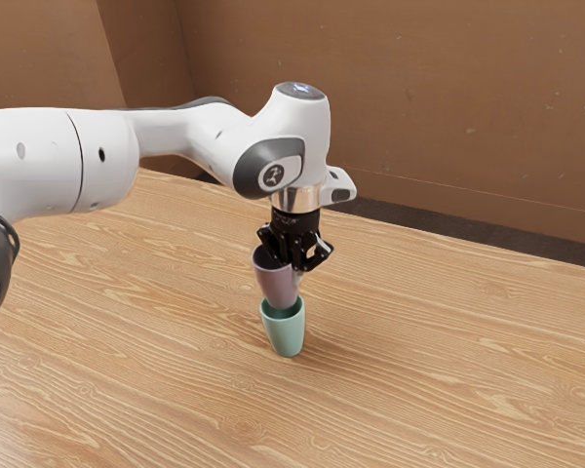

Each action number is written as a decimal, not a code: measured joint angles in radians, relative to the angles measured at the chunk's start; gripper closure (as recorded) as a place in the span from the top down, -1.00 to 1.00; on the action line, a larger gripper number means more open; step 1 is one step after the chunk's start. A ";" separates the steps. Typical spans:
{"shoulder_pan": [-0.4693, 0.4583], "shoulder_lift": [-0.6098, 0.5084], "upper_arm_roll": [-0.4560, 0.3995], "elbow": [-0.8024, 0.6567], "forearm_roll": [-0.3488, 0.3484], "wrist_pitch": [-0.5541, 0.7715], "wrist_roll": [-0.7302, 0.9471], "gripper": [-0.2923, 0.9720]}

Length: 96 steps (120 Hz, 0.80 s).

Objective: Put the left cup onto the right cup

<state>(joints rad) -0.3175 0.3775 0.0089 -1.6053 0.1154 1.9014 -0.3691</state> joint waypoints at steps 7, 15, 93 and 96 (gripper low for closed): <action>0.000 0.000 0.000 0.001 0.000 0.000 0.000 -0.70; -0.001 0.000 0.000 0.003 0.000 0.000 0.000 -0.70; 0.000 -0.025 0.000 -0.014 -0.003 -0.021 -0.004 -0.70; 0.000 -0.026 0.000 -0.015 -0.003 -0.021 -0.004 -0.70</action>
<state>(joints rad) -0.3175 0.3514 0.0090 -1.6206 0.1125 1.8801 -0.3732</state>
